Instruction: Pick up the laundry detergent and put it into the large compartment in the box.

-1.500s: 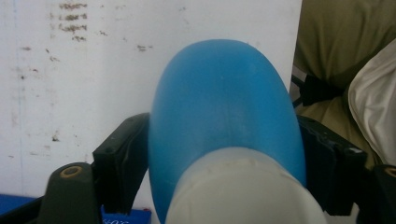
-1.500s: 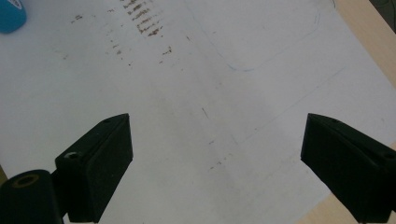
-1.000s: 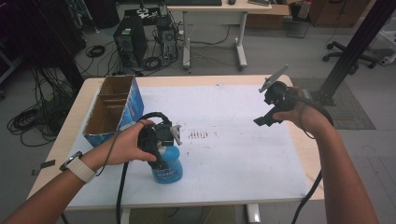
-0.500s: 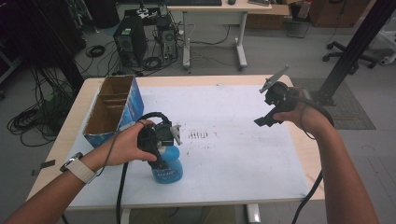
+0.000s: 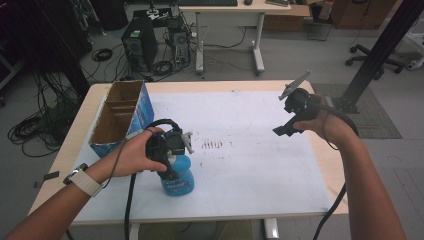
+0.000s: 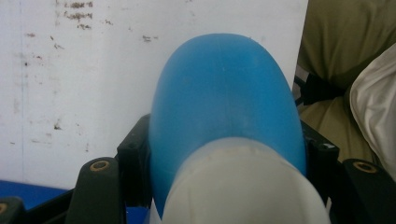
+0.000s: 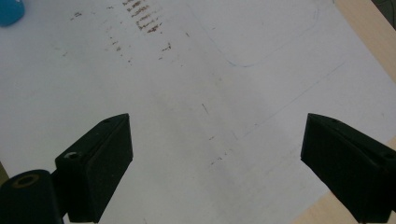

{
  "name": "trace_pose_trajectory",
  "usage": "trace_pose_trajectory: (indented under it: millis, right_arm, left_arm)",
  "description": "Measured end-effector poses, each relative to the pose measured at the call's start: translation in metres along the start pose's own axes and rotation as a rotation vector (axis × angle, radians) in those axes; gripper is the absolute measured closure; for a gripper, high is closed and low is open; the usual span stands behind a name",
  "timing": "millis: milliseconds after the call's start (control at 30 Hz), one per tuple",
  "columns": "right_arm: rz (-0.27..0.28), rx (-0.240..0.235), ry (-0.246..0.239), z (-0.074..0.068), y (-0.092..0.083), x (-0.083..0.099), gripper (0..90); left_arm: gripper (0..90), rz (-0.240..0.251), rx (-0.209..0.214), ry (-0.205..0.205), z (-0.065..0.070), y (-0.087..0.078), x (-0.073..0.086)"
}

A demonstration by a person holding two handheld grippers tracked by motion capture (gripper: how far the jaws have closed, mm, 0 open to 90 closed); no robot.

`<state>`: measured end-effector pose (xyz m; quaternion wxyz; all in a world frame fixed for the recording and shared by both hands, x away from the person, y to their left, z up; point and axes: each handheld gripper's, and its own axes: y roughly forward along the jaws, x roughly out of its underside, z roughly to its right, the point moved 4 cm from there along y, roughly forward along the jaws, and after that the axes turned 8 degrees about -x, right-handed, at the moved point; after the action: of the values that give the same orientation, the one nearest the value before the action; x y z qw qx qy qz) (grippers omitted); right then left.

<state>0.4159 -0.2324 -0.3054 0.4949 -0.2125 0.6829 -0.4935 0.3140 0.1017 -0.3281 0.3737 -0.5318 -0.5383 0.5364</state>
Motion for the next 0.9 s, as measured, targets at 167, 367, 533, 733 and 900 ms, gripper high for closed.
trace_pose_trajectory:
  millis: [167, 367, 533, 733, 900]
  right_arm:
    - [0.001, -0.001, -0.005, -0.001, 0.000, -0.001, 9.1]
    - [0.004, 0.000, -0.008, -0.002, -0.001, -0.003, 9.2]
    - [0.004, 0.001, -0.007, -0.002, -0.002, -0.003, 9.2]
    - [0.007, 0.002, -0.010, -0.003, -0.003, -0.004, 9.2]
    - [0.010, 0.002, -0.012, -0.004, -0.003, -0.004, 9.2]
  left_arm:
    - [36.9, -0.004, -0.009, -0.008, 0.000, -0.005, 0.000]
    - [36.9, -0.001, -0.016, -0.022, -0.001, -0.011, 0.002]
    - [36.9, 0.005, -0.026, -0.040, -0.001, -0.020, 0.001]
    - [37.0, 0.003, -0.045, -0.057, -0.001, -0.030, 0.001]
    - [37.0, 0.012, -0.056, -0.086, -0.002, -0.037, 0.002]
